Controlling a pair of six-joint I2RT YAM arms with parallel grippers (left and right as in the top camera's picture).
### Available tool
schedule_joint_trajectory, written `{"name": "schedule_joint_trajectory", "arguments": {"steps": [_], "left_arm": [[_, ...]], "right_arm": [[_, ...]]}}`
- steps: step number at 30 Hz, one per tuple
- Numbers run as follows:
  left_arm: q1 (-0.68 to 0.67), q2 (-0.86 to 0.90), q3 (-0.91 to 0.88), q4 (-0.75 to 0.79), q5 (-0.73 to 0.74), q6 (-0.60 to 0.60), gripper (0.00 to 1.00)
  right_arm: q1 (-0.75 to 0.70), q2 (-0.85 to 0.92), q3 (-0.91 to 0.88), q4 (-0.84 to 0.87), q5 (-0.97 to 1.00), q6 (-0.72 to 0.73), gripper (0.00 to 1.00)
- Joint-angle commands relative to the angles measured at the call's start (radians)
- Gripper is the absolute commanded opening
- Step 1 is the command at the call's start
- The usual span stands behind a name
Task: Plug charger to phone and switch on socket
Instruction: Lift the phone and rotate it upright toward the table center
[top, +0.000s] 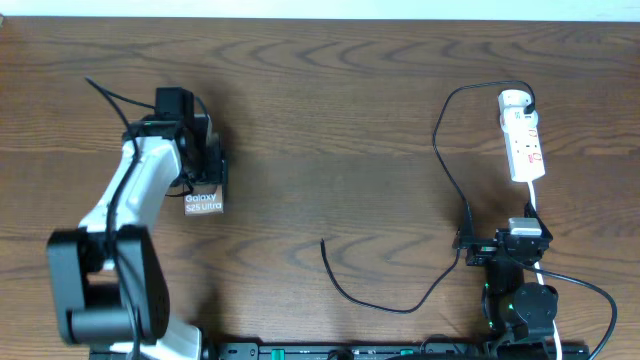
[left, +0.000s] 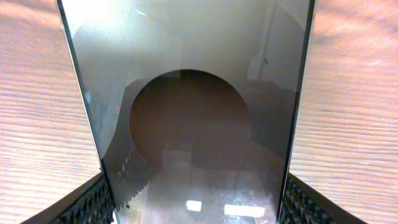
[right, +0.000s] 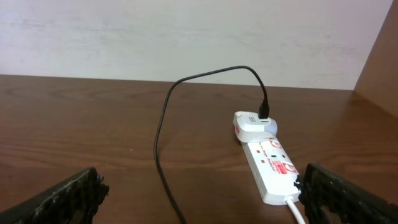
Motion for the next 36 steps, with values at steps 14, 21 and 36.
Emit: {"name": "schedule_joint_trajectory", "arguments": {"steps": [14,21,36], "left_arm": [[0.0,-0.217,0.01,-0.026,0.277,-0.12,0.07],[0.0,-0.227,0.01,-0.042,0.473,-0.19,0.07],[0.068,-0.227,0.01,-0.019,1.106,-0.7,0.07]], "right_arm": [[-0.006,-0.005,-0.001,-0.004,0.003,-0.012,0.99],[-0.006,-0.005,-0.001,-0.004,0.002,-0.012,0.99],[-0.006,-0.005,-0.001,-0.004,0.003,-0.012,0.99]]}}
